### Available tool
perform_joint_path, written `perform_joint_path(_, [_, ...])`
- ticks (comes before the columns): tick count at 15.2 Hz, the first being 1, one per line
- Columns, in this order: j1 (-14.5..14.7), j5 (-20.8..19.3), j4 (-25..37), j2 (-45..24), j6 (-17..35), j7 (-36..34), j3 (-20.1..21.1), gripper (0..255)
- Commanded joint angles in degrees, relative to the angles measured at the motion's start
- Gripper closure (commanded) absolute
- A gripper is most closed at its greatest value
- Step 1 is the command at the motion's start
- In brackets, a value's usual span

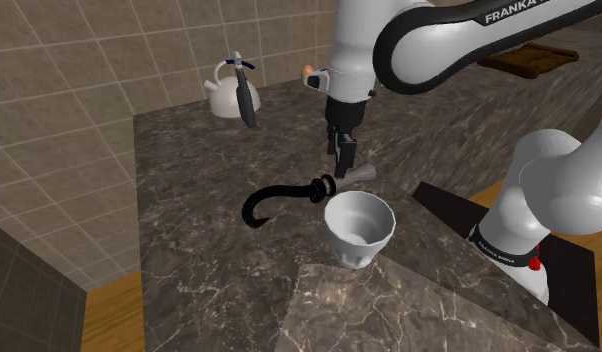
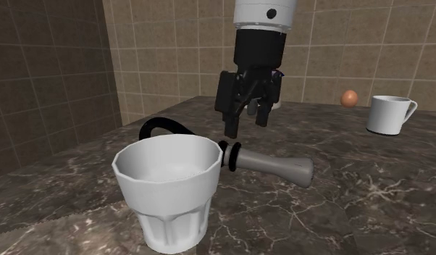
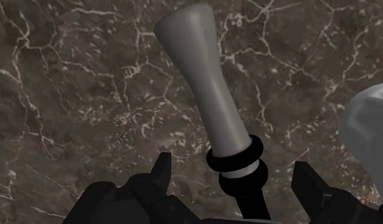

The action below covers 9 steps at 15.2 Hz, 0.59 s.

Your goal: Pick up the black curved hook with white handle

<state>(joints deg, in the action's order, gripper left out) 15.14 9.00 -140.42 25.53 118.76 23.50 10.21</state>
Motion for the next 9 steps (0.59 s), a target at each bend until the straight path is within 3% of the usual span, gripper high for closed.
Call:
perform_joint_path(1, [1.1,0.7,-0.2,-1.0,1.9,1.1,0.7,0])
perform_joint_path(9, [1.3,1.1,-4.3,-3.4,8.3,1.5,1.2,0])
